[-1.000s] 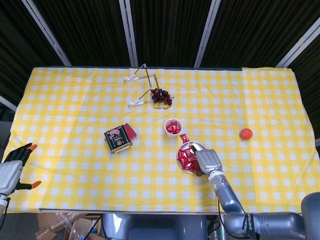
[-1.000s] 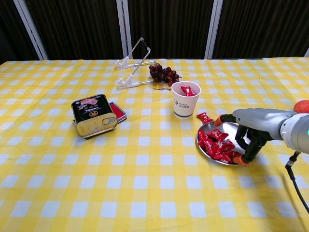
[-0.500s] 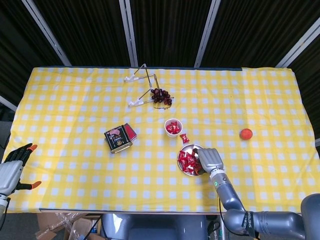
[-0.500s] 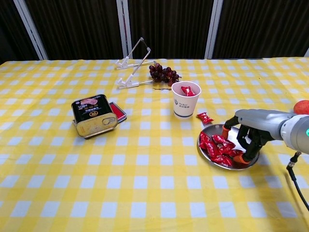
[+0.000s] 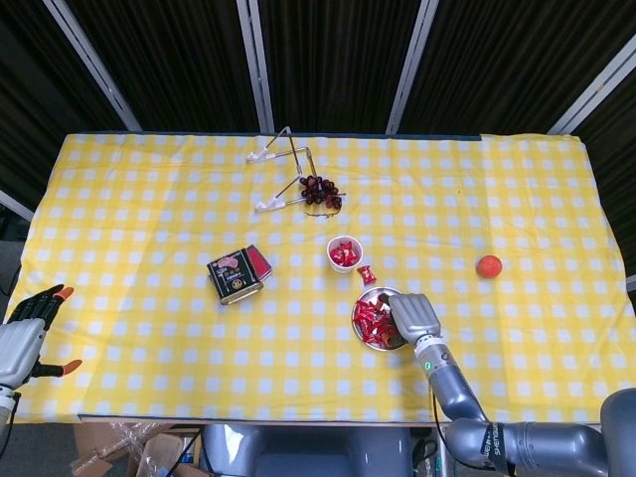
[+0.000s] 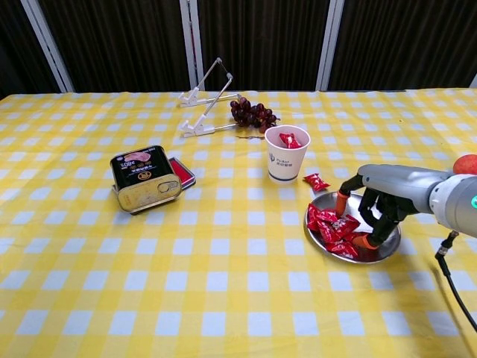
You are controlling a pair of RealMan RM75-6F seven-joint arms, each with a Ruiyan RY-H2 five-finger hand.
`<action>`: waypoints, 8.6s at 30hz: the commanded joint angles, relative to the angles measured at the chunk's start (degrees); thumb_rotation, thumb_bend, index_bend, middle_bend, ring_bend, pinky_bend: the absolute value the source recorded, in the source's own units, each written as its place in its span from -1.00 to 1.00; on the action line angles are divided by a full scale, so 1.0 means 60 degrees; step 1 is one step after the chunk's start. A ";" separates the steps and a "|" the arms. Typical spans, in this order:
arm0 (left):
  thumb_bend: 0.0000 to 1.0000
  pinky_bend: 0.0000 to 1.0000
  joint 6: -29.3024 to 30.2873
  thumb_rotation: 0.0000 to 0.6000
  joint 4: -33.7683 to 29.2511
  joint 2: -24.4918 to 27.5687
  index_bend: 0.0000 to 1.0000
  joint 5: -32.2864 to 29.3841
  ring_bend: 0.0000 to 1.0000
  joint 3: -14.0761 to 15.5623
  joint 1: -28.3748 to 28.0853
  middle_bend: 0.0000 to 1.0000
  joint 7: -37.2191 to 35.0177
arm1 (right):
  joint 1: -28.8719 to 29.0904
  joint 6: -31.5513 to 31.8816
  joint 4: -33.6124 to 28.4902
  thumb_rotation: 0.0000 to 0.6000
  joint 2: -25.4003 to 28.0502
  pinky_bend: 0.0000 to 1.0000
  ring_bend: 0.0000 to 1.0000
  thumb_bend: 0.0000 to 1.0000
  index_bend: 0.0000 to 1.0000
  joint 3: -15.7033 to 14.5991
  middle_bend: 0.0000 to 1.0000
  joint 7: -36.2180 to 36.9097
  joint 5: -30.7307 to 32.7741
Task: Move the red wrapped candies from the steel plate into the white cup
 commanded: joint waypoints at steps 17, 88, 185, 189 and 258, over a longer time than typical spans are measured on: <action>-0.83 -1.00 -0.0012 1.00 -0.0010 0.0002 -1.00 -0.0010 -1.00 -0.0003 -0.0002 -1.00 0.0006 | -0.0094 0.0016 -0.0020 1.00 -0.0266 0.89 0.81 -0.34 -0.66 0.0245 0.54 0.0282 -0.0477; -0.83 -1.00 -0.0074 1.00 -0.0066 0.0029 -1.00 -0.0018 -1.00 -0.0007 -0.0017 -1.00 -0.0092 | 0.0621 0.0130 -0.1096 1.00 0.0968 0.89 0.81 0.03 0.23 0.2239 0.54 0.0210 0.0134; -0.83 -1.00 -0.0163 1.00 -0.0168 0.0063 -1.00 -0.0343 -1.00 -0.0081 -0.0018 -1.00 -0.0148 | 0.2345 0.1144 0.0684 1.00 -0.0430 0.89 0.85 -0.47 -0.47 0.1876 0.54 -0.1965 0.3332; -0.83 -1.00 -0.0214 1.00 -0.0176 0.0081 -1.00 -0.0363 -1.00 -0.0080 -0.0033 -1.00 -0.0174 | 0.2440 0.0915 0.1305 1.00 -0.0817 0.89 0.85 -0.47 -0.40 0.1981 0.54 -0.1959 0.3566; -0.83 -1.00 -0.0553 1.00 -0.0259 0.0208 -1.00 -0.0493 -1.00 -0.0048 -0.0167 -1.00 -0.0287 | 0.2073 -0.0513 0.4163 1.00 -0.2303 0.89 0.87 -0.21 0.14 0.2362 0.55 -0.1590 0.3506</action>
